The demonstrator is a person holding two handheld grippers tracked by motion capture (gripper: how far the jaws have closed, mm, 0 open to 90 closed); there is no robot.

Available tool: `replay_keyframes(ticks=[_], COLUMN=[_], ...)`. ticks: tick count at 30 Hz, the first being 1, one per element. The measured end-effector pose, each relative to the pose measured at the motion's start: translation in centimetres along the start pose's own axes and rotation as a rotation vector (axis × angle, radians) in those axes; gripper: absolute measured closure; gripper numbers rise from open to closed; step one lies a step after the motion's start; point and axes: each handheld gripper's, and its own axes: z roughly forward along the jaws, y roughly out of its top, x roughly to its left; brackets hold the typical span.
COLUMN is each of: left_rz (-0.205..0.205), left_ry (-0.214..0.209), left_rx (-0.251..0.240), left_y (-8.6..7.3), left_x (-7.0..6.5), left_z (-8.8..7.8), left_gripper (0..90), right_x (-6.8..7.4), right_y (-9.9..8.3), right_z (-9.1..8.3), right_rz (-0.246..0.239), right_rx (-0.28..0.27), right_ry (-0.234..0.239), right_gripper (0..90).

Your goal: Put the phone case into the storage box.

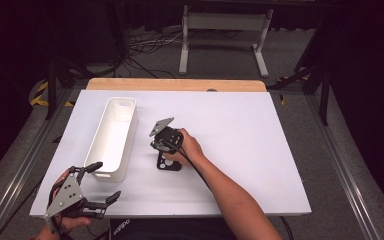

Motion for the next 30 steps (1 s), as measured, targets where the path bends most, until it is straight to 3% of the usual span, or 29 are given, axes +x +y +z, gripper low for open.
replay_keyframes(ticks=[3,13,20,25,30], left_rz=[-0.01,-0.003,-0.01,-0.005,-0.012], left_ry=[-0.001,-0.005,0.0,0.0,0.003], left_rx=[-0.003,0.004,0.002,0.003,0.005], left_y=[0.0,0.0,0.0,0.0,0.0], left_x=[-0.1,0.0,0.0,0.1,0.1], left_z=[0.0,0.1,0.1,0.0,0.0], left_gripper=[5.6,5.5,5.6,5.6,5.6], right_x=[1.0,2.9,3.8,3.8,2.4], right_y=[-0.2,-1.4,-2.4,-3.5,-5.1], right_z=[0.0,0.0,-1.1,-2.1,-3.3], right_rz=[-0.033,-0.066,-0.094,-0.09,-0.043], right_rx=[0.025,0.068,0.094,0.104,0.108], right_ry=[0.023,0.046,0.031,0.019,-0.025], right_gripper=[90.0,90.0,90.0,90.0,90.0])
